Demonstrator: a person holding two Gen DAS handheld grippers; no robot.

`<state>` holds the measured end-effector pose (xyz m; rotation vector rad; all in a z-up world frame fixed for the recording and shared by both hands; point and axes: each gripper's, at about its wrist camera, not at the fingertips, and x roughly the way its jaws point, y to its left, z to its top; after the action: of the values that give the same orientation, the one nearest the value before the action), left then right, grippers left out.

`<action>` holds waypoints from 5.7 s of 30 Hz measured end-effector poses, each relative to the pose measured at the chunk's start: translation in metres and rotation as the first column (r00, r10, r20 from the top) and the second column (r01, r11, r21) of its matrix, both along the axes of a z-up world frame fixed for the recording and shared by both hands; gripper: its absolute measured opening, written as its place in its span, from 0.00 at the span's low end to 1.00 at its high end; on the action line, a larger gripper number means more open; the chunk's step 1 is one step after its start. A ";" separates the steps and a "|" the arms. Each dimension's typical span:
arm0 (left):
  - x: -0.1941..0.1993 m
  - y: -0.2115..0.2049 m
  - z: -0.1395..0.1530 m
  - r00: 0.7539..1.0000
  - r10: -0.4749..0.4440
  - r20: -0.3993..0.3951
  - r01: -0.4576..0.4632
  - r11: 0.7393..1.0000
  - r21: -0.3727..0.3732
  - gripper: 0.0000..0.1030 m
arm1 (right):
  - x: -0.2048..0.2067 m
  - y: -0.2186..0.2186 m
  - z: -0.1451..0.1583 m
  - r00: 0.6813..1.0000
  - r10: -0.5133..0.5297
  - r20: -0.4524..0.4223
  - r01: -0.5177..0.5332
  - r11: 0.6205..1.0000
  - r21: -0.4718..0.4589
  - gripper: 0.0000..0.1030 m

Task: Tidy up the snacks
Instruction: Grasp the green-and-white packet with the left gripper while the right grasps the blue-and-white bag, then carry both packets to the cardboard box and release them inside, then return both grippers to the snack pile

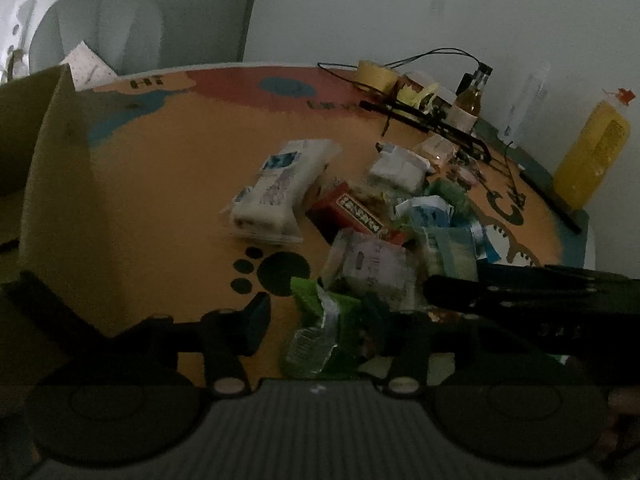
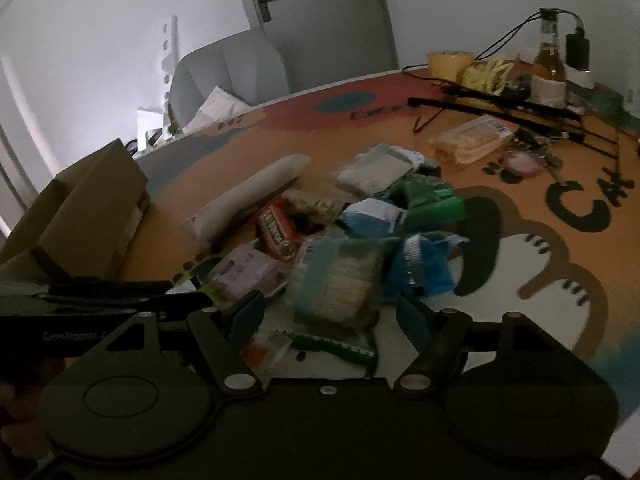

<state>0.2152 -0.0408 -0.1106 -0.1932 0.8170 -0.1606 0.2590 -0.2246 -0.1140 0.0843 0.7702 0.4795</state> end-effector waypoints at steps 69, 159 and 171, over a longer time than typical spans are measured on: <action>-0.094 0.160 0.079 0.897 0.376 0.231 -0.375 0.926 -0.046 0.30 | -0.040 0.166 0.088 0.932 0.255 0.256 -0.286 0.954 0.092 0.44; -0.025 -0.013 0.045 0.969 0.151 0.197 -0.144 0.988 -0.051 0.86 | -0.007 -0.054 0.023 0.975 -0.213 0.056 0.206 0.972 0.116 0.69; 0.012 -0.026 0.010 0.989 0.117 0.090 -0.114 0.993 -0.039 0.67 | 0.019 -0.054 -0.001 0.978 -0.208 0.005 0.207 0.973 0.100 0.64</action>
<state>0.2269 -0.0663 -0.1002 -0.2624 0.7093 -0.0739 0.2775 -0.2781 -0.1150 0.2505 0.7136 0.3187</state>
